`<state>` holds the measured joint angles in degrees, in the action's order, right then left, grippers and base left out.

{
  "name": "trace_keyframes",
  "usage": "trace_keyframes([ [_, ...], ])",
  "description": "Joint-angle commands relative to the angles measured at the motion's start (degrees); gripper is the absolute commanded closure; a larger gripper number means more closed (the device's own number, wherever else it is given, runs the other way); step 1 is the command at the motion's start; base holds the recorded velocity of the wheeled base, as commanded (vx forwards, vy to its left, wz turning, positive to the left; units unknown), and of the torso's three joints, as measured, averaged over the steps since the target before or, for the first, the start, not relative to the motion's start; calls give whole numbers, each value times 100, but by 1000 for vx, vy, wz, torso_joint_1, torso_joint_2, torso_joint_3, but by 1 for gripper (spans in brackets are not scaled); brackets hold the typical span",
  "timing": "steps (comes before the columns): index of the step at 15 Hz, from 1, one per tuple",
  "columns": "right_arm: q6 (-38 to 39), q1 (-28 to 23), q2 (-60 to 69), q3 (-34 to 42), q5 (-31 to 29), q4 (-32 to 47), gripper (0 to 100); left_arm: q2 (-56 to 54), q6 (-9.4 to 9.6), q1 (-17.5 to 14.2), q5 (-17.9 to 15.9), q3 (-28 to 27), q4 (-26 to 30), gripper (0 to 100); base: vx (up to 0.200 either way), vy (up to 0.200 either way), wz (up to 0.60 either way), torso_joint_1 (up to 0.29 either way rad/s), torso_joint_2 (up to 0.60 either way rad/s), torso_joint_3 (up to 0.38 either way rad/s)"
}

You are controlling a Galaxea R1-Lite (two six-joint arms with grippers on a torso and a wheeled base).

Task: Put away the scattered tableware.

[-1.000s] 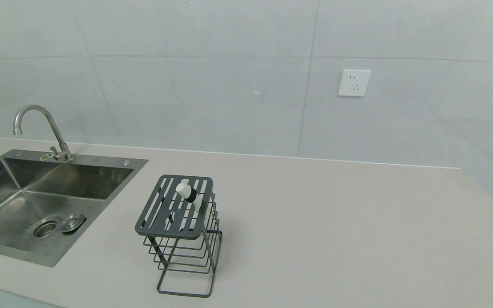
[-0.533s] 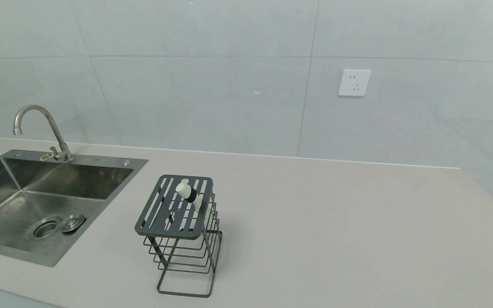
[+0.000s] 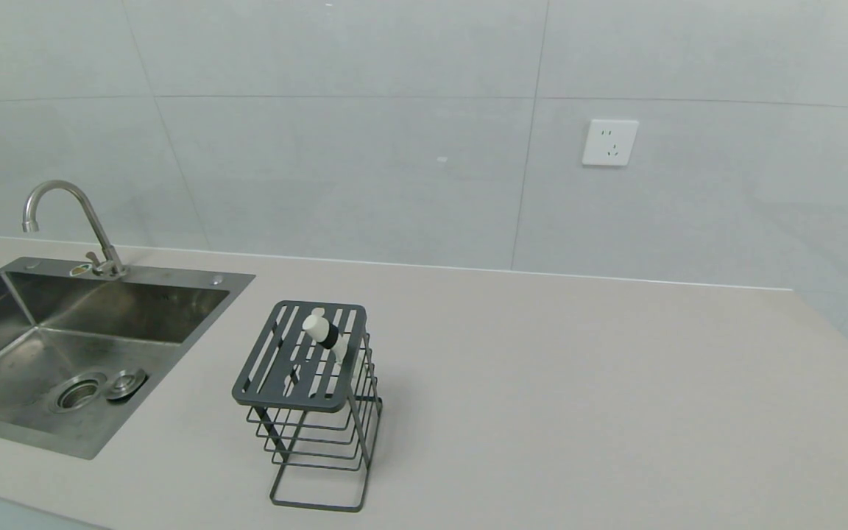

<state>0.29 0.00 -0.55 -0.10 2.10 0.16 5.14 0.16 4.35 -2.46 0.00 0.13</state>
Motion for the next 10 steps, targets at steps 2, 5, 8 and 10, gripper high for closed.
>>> trace_keyframes([
  [2,6,9,-7,1,1,2,0,39,-33,-919,-44,0,-22,0,0,0,0,0,0,0],
  [5,-3,9,-7,1,1,2,0,39,-33,-883,-61,0,-22,0,0,0,0,0,0,0],
  [8,-3,9,-7,1,1,2,0,-198,-77,-312,-105,0,-22,0,0,0,0,0,0,0],
  [10,-3,9,-7,1,1,2,0,-330,-86,-356,-105,0,-22,0,0,0,0,0,0,0],
])
